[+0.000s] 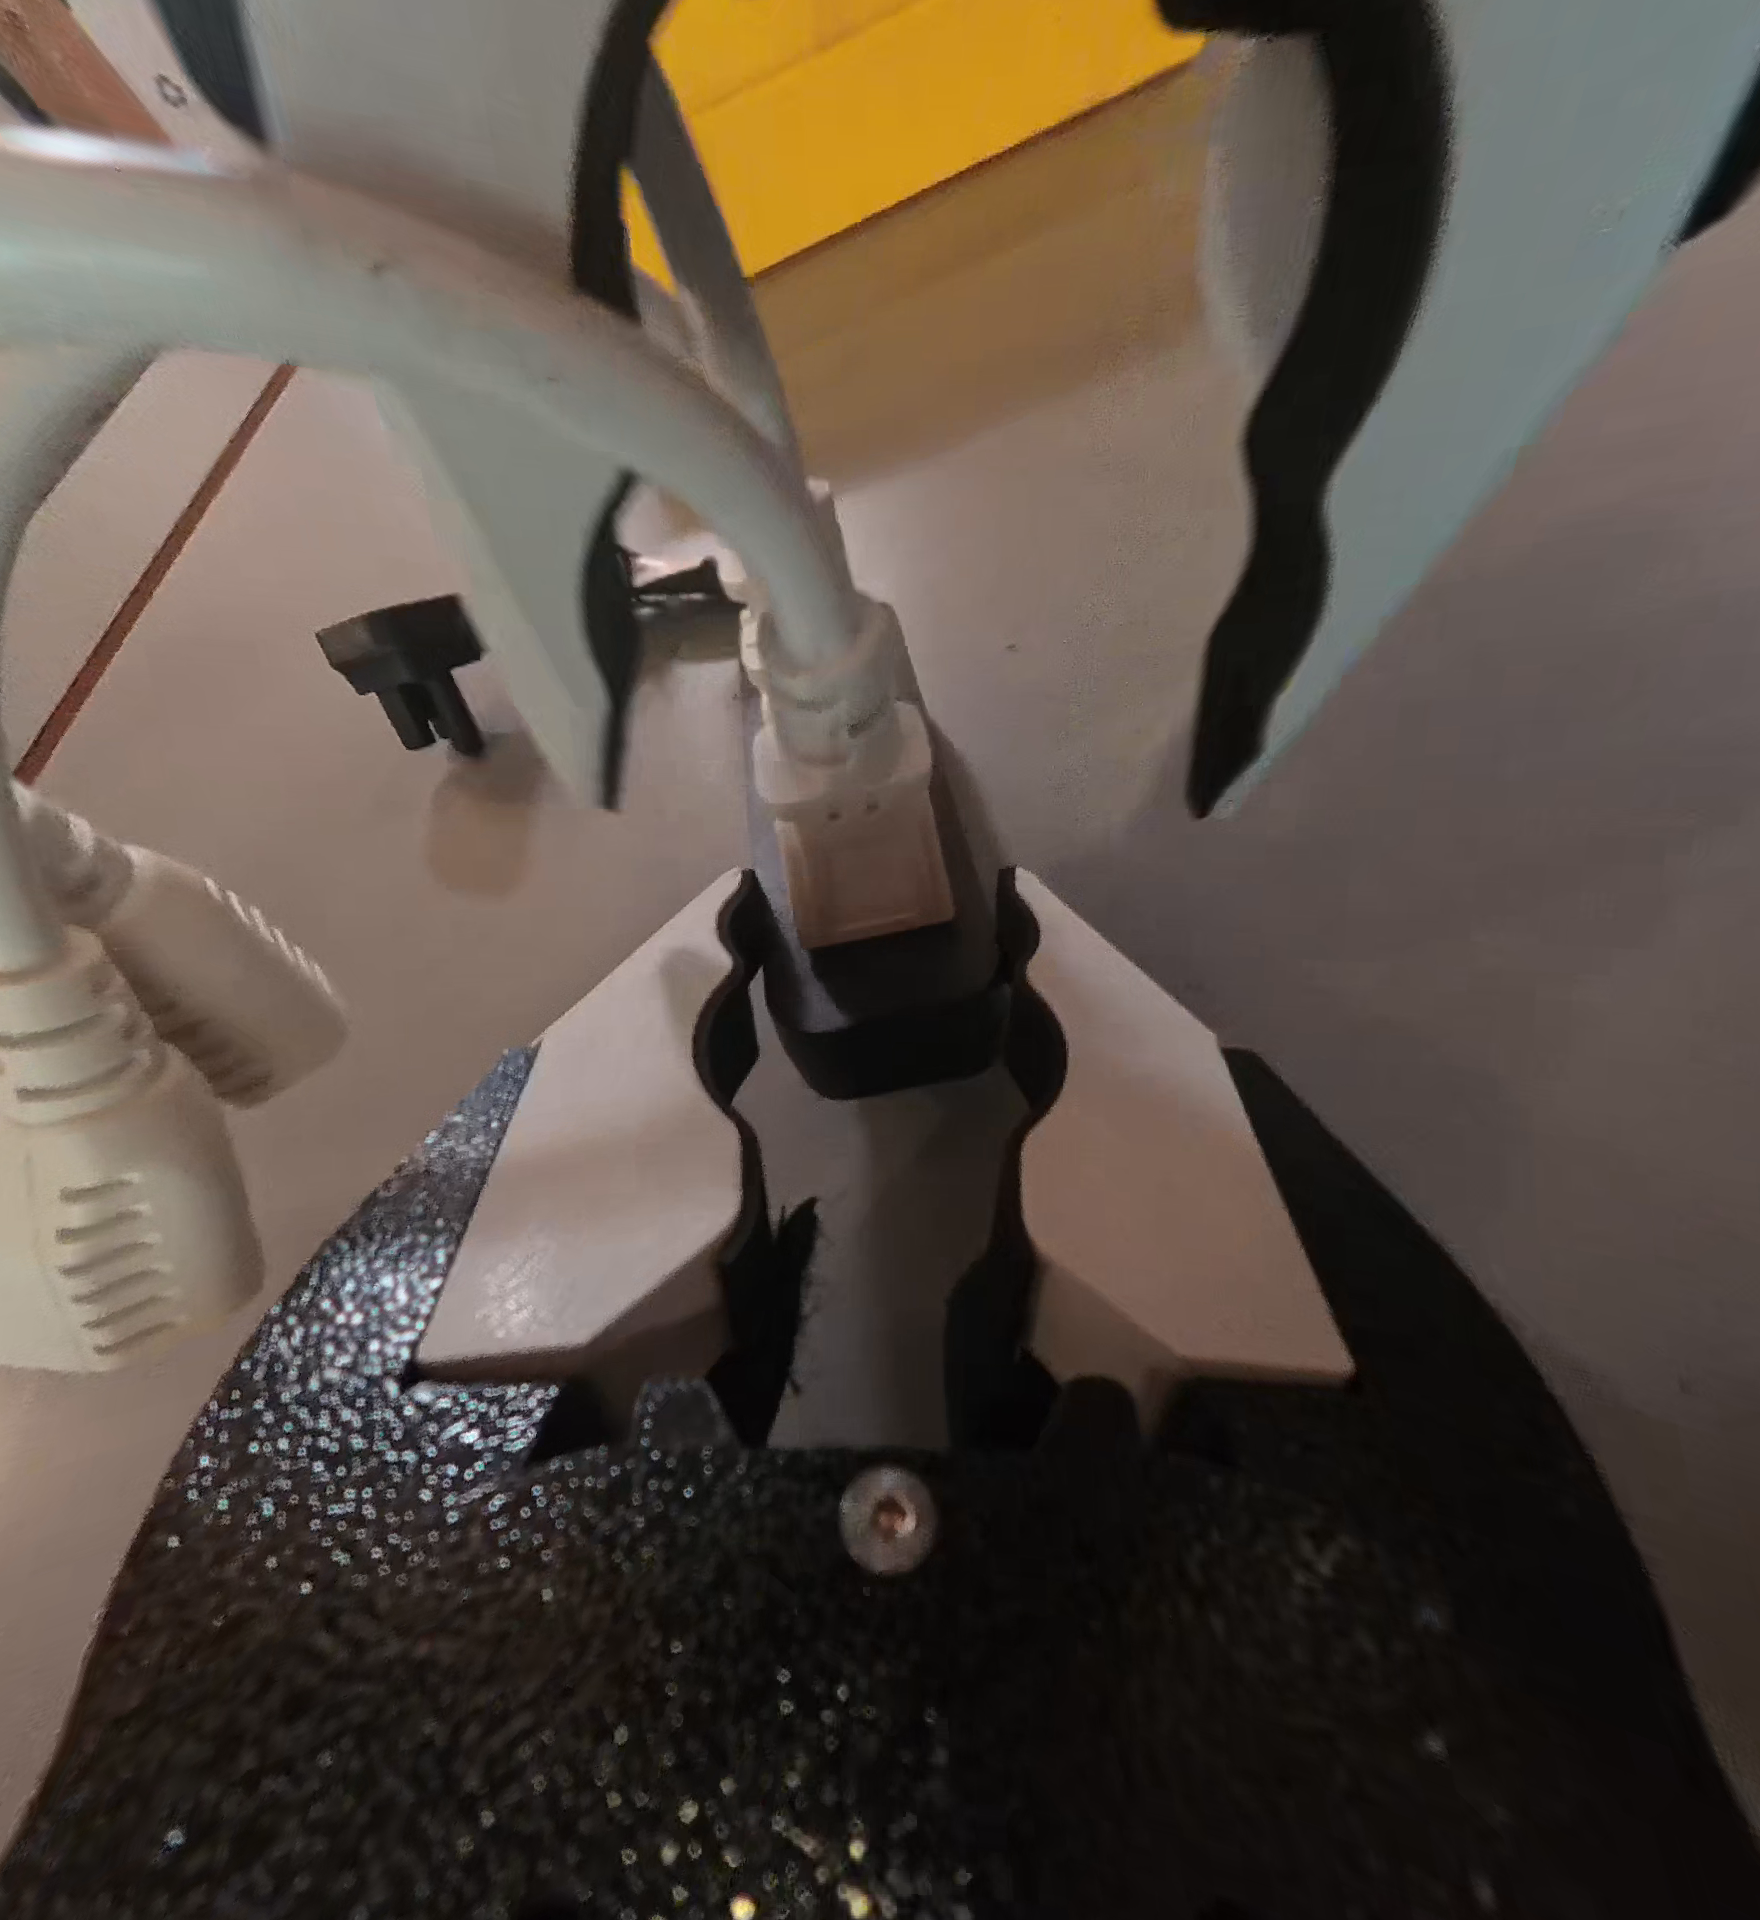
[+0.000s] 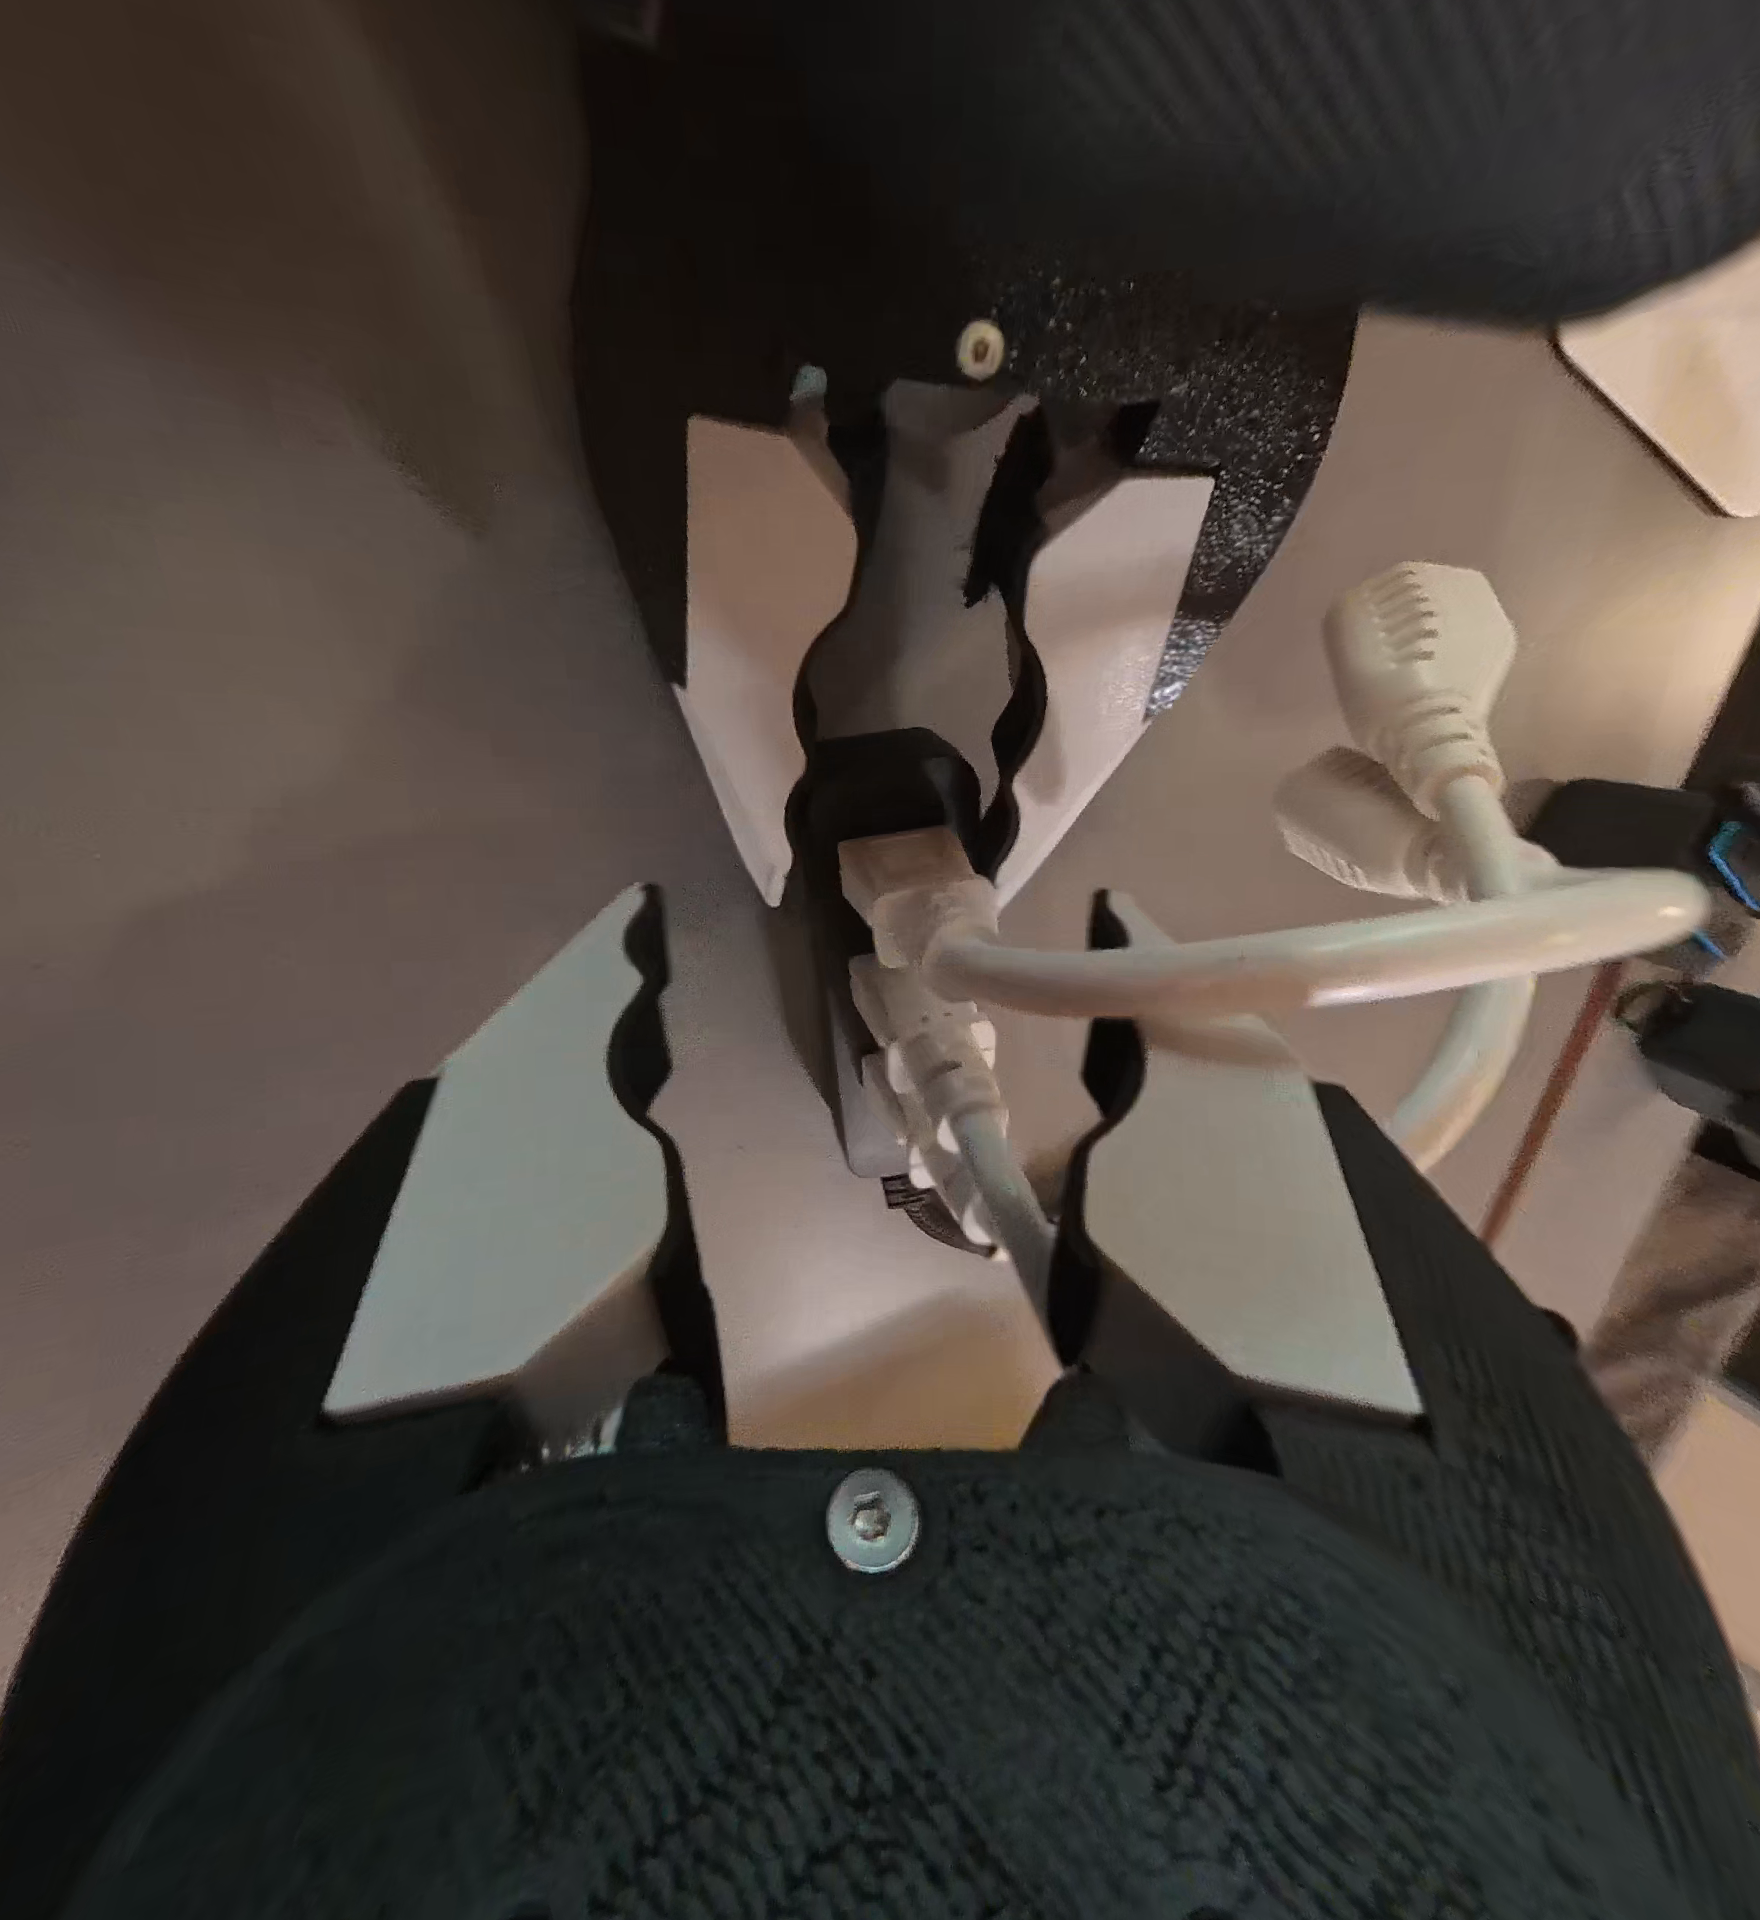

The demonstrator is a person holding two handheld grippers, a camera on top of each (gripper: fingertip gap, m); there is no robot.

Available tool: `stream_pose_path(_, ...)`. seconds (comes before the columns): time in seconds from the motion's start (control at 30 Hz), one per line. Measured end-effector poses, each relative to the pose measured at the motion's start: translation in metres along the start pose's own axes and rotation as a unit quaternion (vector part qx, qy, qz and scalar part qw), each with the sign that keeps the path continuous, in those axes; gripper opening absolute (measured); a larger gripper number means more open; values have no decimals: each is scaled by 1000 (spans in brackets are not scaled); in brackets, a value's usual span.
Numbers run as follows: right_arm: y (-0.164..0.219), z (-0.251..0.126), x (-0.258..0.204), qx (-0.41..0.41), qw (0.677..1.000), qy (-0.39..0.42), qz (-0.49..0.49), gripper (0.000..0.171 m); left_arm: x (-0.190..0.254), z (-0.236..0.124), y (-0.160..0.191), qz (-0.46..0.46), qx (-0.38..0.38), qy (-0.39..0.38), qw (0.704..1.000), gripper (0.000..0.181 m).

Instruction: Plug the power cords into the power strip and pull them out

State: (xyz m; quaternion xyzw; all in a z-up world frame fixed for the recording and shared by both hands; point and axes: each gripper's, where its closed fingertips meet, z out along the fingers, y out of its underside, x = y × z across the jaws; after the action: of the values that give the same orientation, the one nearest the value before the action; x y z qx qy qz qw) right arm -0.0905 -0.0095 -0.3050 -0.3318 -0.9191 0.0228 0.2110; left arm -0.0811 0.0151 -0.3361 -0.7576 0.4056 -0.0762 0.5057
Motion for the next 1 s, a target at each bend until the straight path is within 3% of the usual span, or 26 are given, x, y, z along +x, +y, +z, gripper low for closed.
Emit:
stream_pose_path(0.03,1,-3,6,-6,1000,28,-10,92,-2,2,4,5,-14,-5,1000,43)
stream_pose_path(0.2,-2,-48,49,17,981,186,-47,94,-13,3,11,-15,-31,-21,999,42)
stream_pose_path(0.33,3,-76,75,139,942,305,-2,93,-15,3,10,-2,-26,-30,999,42)
stream_pose_path(0.4,14,-91,86,238,897,370,51,93,-15,3,10,2,-23,-28,999,42)
stream_pose_path(0.5,53,-116,98,376,791,465,131,77,-18,1,7,24,-11,-41,999,45)
stream_pose_path(0.53,71,-119,101,403,757,491,155,74,-18,0,6,33,-6,-49,998,46)
stream_pose_path(0.6,101,-114,103,421,719,518,191,74,-18,0,5,42,-3,-53,998,48)
stream_pose_path(1.0,161,-90,115,449,687,499,277,74,-19,-5,6,33,-14,-108,993,54)
